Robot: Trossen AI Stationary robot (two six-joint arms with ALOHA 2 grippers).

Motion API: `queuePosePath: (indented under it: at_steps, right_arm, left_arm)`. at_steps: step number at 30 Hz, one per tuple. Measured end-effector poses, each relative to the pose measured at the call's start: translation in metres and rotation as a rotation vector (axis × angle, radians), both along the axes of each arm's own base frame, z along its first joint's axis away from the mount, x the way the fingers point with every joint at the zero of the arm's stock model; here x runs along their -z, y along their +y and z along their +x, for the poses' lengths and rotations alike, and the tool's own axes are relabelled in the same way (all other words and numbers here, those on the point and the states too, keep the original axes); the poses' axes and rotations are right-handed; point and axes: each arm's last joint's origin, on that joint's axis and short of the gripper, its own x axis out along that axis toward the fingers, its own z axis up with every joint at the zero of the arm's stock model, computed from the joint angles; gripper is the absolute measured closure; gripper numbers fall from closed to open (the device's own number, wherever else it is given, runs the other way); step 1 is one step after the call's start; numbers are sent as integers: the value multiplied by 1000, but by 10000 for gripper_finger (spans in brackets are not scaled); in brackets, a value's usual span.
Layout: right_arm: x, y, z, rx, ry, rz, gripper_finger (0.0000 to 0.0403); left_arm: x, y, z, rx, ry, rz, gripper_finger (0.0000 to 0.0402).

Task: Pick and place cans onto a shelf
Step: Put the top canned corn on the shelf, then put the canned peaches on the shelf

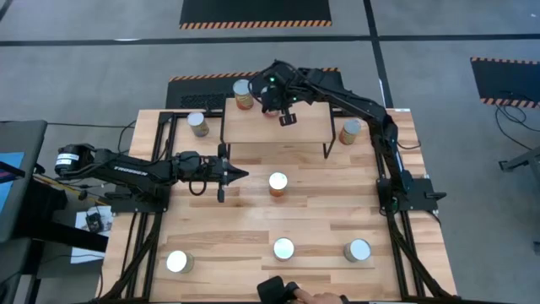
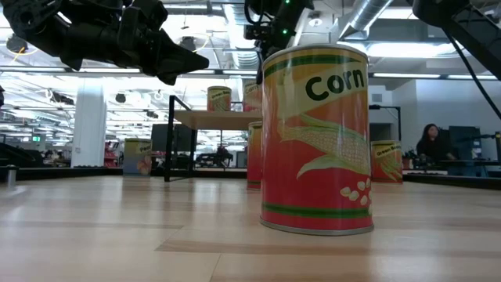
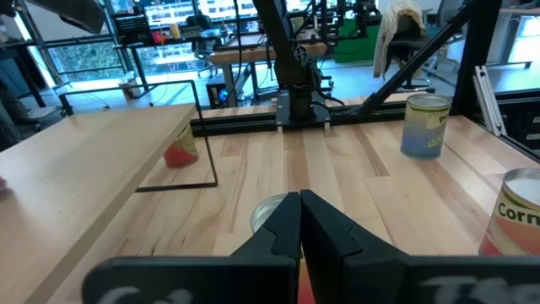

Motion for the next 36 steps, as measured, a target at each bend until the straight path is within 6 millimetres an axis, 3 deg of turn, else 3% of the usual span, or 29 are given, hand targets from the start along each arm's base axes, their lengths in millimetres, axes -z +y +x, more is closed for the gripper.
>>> queuePosePath:
  at_steps: [19, 23, 27, 31, 36]
  right_arm:
    - [-9, -1, 7, 24, -111, -43, 353]
    - [-30, 16, -1, 62, -147, -88, 378]
    - [-52, 37, -23, 124, -209, 22, 394]
    - [-60, 50, -42, 171, -198, 161, 398]
    - [-68, 69, -46, 149, -220, 229, 399]
  left_arm:
    - [0, 0, 0, 0, 0, 0, 401]
    - [0, 0, 0, 0, 2, 0, 401]
    - [0, 0, 0, 0, 3, -5, 401]
    - [1, 0, 0, -1, 6, -10, 401]
    - [1, 0, 0, -2, 13, -18, 401]
